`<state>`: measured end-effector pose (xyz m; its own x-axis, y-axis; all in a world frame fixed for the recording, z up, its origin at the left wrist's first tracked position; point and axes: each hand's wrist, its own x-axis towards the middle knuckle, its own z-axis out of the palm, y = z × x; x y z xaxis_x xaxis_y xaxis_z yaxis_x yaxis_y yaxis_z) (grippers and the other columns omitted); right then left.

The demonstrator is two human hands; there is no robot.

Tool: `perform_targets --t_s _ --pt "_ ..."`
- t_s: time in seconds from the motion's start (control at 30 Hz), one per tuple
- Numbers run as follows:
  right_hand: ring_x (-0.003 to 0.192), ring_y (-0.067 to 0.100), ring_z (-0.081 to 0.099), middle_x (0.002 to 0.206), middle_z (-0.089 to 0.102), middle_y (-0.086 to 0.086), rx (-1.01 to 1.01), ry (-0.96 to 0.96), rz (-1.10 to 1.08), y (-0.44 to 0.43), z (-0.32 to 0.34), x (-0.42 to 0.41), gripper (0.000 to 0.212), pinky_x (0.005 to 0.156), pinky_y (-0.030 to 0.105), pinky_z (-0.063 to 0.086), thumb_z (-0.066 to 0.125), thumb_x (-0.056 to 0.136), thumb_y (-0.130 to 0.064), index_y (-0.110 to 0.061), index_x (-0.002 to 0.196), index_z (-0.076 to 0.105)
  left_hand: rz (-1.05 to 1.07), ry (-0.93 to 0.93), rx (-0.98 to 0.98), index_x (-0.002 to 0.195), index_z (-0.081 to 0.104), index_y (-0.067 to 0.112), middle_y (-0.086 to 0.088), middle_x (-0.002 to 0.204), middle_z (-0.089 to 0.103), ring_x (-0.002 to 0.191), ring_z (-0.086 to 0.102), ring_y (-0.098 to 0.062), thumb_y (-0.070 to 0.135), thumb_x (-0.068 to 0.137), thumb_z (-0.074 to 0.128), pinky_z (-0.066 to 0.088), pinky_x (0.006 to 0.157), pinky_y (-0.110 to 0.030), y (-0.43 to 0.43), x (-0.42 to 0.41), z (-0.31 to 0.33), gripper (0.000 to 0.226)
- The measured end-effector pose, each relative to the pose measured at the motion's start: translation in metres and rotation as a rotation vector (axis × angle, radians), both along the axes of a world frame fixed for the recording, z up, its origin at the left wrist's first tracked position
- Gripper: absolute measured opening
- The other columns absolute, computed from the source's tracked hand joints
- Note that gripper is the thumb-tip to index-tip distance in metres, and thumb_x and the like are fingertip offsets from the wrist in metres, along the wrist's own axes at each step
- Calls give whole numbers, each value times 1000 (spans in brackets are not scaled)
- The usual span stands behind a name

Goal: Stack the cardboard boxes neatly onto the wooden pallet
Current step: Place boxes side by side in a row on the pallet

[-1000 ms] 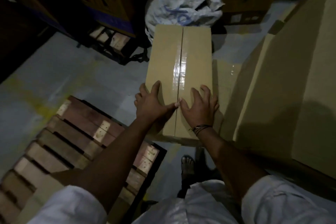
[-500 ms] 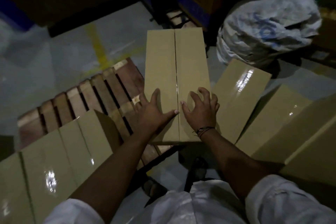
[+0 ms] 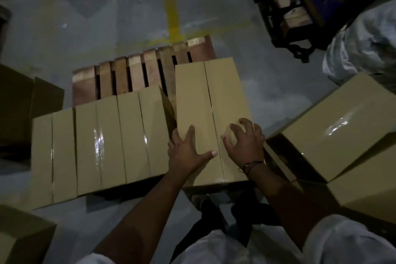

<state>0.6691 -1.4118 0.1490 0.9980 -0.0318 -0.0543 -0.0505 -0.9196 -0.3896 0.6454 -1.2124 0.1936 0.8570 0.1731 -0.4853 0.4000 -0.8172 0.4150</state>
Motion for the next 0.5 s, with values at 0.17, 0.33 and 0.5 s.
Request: perform_targets --t_s 0.17,0.33,0.5 --pt "123 35 42 138 46 0 -19 30 63 27 -41 5 45 95 47 41 60 87 -54 -26 121 67 27 45 -5 158 12 42 -7 165 -3 148 14 -41 88 58 69 27 117 -58 29 -3 -38 124" --pt "128 34 40 140 45 1 -14 37 92 40 -89 11 43 99 51 41 61 88 -52 -26 122 65 30 95 -7 159 7 43 -6 166 -8 148 12 -41 87 60 68 27 117 -57 45 2 -86 124" --pt "126 32 46 137 51 4 41 -32 157 51 -161 26 35 96 59 43 66 90 -44 -21 116 69 68 106 -38 160 3 40 -9 165 -8 149 8 -37 84 63 70 24 118 -56 61 10 -149 126"
